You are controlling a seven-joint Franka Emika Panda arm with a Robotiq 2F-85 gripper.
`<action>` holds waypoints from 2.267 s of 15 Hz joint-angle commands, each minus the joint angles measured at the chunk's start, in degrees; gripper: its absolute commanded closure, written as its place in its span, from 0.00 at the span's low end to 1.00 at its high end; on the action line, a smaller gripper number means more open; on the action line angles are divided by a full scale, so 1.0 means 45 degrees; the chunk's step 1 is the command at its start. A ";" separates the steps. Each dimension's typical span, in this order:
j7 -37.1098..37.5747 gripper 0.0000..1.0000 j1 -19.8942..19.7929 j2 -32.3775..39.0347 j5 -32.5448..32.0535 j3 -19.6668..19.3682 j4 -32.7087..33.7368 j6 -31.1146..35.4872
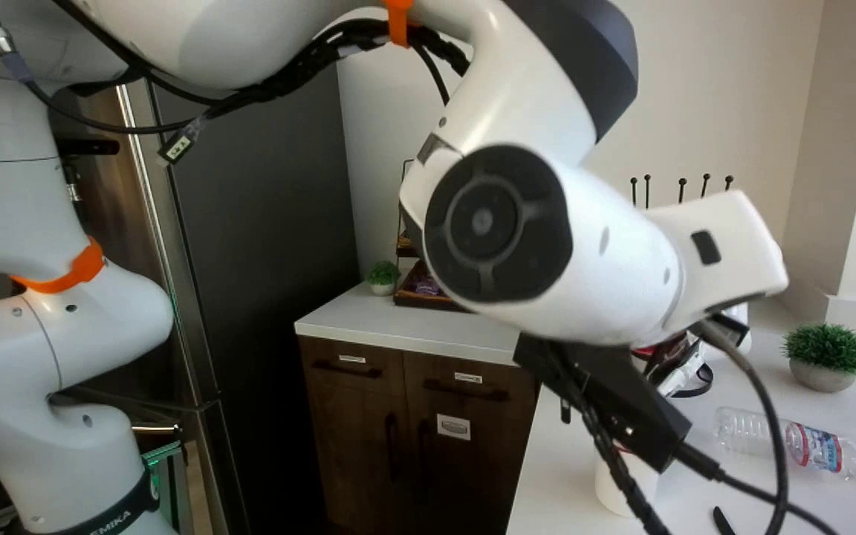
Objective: Put the black fork in the paper cup in the mug
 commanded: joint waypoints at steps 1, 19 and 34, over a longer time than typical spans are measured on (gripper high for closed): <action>-0.3192 0.98 0.2564 -0.0593 0.0808 -0.2747 -0.2143 -0.0894; -0.7450 0.98 0.7461 0.1291 0.4131 -0.7752 -0.0871 -0.3707; -0.9505 0.98 0.8605 0.3949 0.6309 -0.9136 -0.0264 -0.6070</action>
